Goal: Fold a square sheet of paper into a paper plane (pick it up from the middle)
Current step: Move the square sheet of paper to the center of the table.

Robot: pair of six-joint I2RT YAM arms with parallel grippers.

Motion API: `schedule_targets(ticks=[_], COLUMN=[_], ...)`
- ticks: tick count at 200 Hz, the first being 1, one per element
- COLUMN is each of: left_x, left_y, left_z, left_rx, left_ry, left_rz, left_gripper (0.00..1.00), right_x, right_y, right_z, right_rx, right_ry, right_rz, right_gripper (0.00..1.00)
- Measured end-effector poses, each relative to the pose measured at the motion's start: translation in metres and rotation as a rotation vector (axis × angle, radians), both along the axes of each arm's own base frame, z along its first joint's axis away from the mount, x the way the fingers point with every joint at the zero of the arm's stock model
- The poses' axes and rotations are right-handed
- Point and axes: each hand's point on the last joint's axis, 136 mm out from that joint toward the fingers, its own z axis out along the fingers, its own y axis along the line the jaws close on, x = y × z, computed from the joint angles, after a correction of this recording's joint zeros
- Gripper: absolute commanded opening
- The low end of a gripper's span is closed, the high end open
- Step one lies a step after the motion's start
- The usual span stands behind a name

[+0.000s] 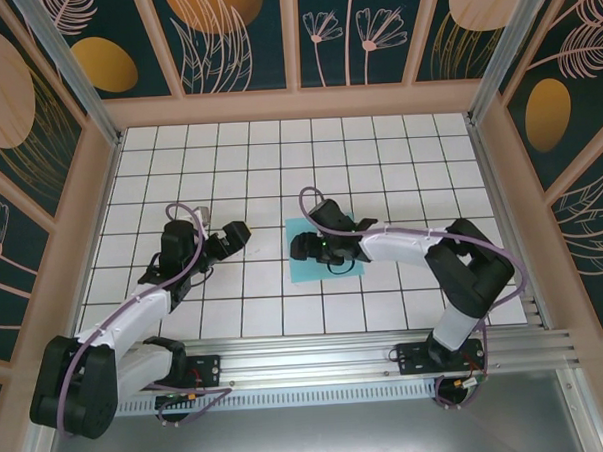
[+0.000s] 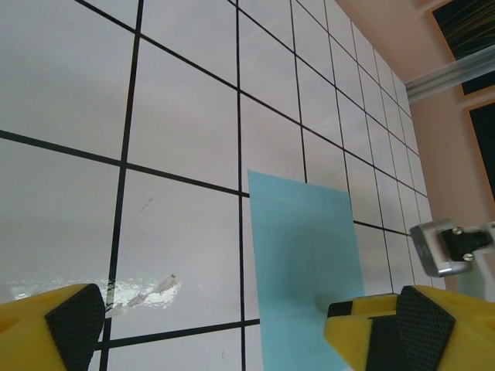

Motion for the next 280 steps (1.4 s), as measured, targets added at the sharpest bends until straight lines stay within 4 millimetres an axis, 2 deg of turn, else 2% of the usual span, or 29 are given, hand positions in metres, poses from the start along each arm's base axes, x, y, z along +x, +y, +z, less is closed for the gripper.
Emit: schedule_targets(ticks=[27, 67, 77, 101, 127, 145, 158, 181, 215, 256, 280], left_x=[0.0, 0.0, 0.0, -0.002, -0.002, -0.002, -0.001, 0.0, 0.004, 0.004, 0.003], left_y=[0.0, 0.0, -0.001, -0.003, -0.006, -0.007, -0.01, -0.015, -0.015, -0.015, -0.015], left_z=[0.002, 0.003, 0.002, 0.003, -0.002, -0.01, -0.015, -0.018, -0.012, -0.013, -0.017], left_rx=[0.007, 0.014, 0.013, 0.006, 0.002, 0.01, 0.016, 0.025, 0.045, 0.061, 0.071], left_ry=[-0.014, -0.021, -0.021, -0.018, -0.004, 0.024, 0.041, 0.05, 0.024, 0.021, 0.028], left_rz=[-0.006, -0.013, -0.015, -0.027, -0.042, -0.047, -0.057, -0.072, -0.083, -0.093, -0.099], left_gripper=[0.99, 0.99, 0.99, 0.99, 0.99, 0.99, 0.99, 0.98, 0.98, 0.98, 0.99], right_x=[-0.003, 0.008, 0.011, 0.027, 0.045, 0.054, 0.059, 0.062, 0.062, 0.07, 0.067], right_y=[0.004, 0.017, 0.016, 0.004, -0.018, -0.029, -0.034, -0.039, -0.034, -0.024, -0.024], right_z=[-0.014, -0.008, -0.005, 0.007, 0.024, 0.028, 0.022, 0.002, -0.021, -0.019, -0.027], right_rx=[-0.013, -0.015, -0.037, -0.142, -0.264, -0.323, -0.357, -0.412, -0.451, -0.473, -0.488], right_ry=[0.025, 0.012, 0.0, -0.056, -0.109, -0.109, -0.093, -0.041, 0.023, 0.026, 0.047], right_rz=[-0.007, -0.008, -0.017, -0.077, -0.153, -0.188, -0.201, -0.203, -0.184, -0.18, -0.171], right_gripper=[0.74, 0.72, 0.75, 0.88, 0.92, 0.92, 0.92, 0.93, 0.95, 0.99, 0.98])
